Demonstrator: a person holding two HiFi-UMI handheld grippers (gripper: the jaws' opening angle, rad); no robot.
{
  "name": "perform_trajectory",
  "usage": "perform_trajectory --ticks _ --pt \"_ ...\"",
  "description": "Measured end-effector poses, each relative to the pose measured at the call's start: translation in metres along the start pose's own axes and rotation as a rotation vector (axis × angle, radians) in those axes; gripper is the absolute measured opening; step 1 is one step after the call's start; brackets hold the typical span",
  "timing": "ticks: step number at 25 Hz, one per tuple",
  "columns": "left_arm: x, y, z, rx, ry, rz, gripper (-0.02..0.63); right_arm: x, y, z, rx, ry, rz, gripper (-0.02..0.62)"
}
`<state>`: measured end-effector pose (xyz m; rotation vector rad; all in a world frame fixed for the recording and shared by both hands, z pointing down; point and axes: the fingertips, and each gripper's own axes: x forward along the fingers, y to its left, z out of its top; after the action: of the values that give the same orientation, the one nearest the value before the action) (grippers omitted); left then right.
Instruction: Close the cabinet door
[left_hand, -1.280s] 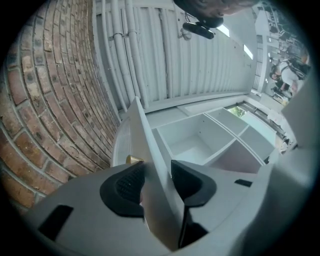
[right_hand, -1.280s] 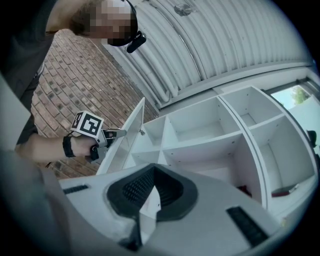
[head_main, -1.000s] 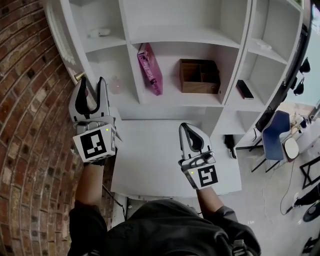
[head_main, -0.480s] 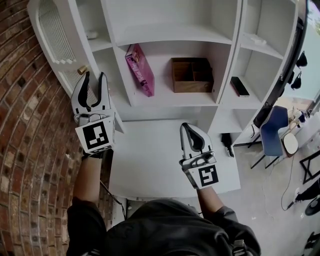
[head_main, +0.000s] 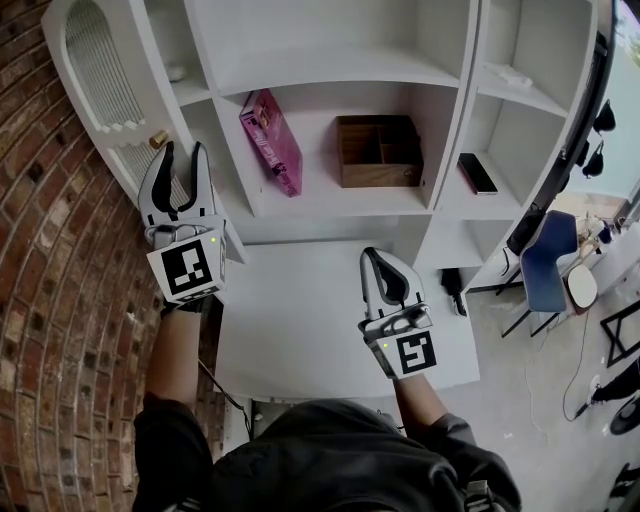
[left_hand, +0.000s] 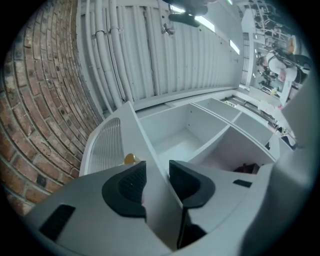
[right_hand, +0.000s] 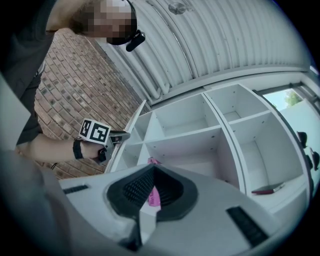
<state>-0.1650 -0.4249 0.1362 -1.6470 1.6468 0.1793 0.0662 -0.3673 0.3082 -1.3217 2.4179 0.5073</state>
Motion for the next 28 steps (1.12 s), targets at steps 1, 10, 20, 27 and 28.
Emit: perform_trajectory --ticks 1,10,20,27,28 --pt "0.002 -0.001 -0.001 0.000 0.002 0.002 0.129 -0.001 -0.002 -0.001 0.001 0.001 -0.002 0.000" --pt "0.016 -0.008 -0.009 0.008 -0.003 0.020 0.129 -0.004 -0.020 -0.010 -0.001 0.014 -0.020 0.000" --pt "0.027 -0.014 -0.017 0.029 -0.006 0.020 0.129 0.000 -0.028 -0.017 -0.002 0.024 -0.019 0.000" --pt "0.037 -0.018 -0.023 0.048 -0.006 0.024 0.129 0.003 -0.037 -0.023 -0.003 0.032 -0.028 0.000" --pt "0.038 -0.019 -0.024 0.051 -0.005 0.025 0.129 0.003 -0.038 -0.024 -0.004 0.031 -0.030 0.000"
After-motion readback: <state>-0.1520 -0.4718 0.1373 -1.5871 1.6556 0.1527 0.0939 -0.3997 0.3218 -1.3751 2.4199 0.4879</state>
